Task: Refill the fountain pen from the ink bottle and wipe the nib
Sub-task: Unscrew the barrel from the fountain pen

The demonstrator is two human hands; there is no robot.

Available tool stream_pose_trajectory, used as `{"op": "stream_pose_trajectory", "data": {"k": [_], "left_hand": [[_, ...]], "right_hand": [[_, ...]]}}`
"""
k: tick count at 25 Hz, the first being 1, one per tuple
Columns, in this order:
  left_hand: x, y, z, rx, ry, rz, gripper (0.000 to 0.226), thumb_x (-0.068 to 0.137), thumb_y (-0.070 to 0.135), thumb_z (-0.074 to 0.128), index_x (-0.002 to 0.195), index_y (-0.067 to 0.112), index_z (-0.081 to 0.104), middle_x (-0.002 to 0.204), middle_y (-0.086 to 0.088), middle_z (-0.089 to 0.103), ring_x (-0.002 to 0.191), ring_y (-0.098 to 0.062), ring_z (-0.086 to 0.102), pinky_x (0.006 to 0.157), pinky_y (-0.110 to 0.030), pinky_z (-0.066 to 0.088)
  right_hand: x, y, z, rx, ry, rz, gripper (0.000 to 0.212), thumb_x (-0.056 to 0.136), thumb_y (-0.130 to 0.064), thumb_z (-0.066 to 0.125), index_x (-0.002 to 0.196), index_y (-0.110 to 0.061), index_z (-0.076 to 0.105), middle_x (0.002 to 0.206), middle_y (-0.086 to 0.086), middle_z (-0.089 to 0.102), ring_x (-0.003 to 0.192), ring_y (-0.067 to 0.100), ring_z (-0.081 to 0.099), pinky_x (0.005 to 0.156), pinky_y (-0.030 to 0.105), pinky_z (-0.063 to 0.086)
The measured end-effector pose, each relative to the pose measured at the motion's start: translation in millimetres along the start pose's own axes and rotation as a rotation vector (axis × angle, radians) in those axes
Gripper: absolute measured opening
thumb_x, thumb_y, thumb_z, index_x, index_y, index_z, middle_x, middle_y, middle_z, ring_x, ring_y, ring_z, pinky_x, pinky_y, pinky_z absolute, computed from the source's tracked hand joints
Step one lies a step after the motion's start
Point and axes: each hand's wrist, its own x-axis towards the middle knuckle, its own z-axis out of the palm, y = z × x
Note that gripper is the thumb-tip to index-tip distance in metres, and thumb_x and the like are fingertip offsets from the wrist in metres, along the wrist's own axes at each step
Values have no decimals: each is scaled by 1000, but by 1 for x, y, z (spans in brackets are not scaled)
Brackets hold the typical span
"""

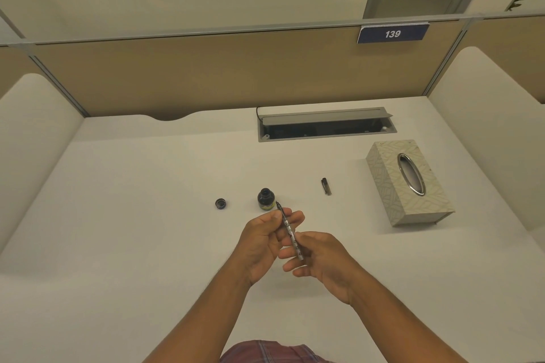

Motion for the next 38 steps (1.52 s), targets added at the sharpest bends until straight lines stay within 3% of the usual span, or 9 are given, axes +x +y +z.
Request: {"op": "stream_pose_trajectory", "data": {"k": [5,9,12,18,21,24,27,34,38], "left_hand": [[1,-1,-1,9,6,17,27,112,16,47,120,-1,67,127,-25,76,128,-34,71,109,-46,53],[1,0,2,16,-11,13,25,112,15,48,116,1,68,127,-25,76,125,-33,73,105,-49,54],[0,0,3,11,-13,-4,24,112,15,49,115,1,68,126,-25,77,123,-31,74,106,-50,54],[2,0,0,39,-14,9,25,112,17,49,116,2,68,129,-24,76,127,-32,72,111,-53,51],[2,-1,1,39,-12,8,25,112,17,48,117,2,68,128,-24,76,126,-32,72,109,-52,53],[2,0,1,41,-15,8,24,111,17,50,116,2,68,128,-25,76,126,-34,72,111,-54,51],[3,0,1,30,-14,-1,24,112,17,50,117,2,68,128,-25,76,126,-34,72,110,-53,51],[5,3,0,31,-13,5,25,112,18,48,117,2,67,127,-23,77,123,-30,74,104,-50,56],[7,2,0,29,-4,1,24,112,17,49,117,2,67,127,-24,77,123,-32,74,107,-53,52]], "right_hand": [[-2,0,0,-24,57,-44,20,98,-25,69,109,-9,71,96,9,80,80,25,74,76,37,57],[-2,-4,1,23,21,17,40,105,-42,55,114,-8,74,100,13,80,80,29,74,75,39,56],[0,-2,0,39,7,17,41,109,-34,45,117,-4,72,100,15,80,81,30,73,76,40,55],[-2,-3,0,17,36,-38,19,100,-23,65,108,-7,71,96,11,81,78,26,74,76,38,56],[-2,-4,1,11,47,-37,18,97,-23,70,107,-9,67,96,11,81,77,27,74,75,37,57],[-2,-6,2,30,15,-10,36,103,-40,60,112,-7,70,97,12,80,79,31,73,72,37,56],[1,-5,1,38,7,19,42,108,-37,46,116,-5,73,101,16,80,81,32,73,74,39,55],[4,-5,0,24,16,-33,19,101,-26,66,110,-9,69,97,10,80,78,27,72,74,37,55],[5,-7,0,51,9,-13,35,107,-37,52,114,-10,73,101,12,80,81,30,73,72,37,55]]}}
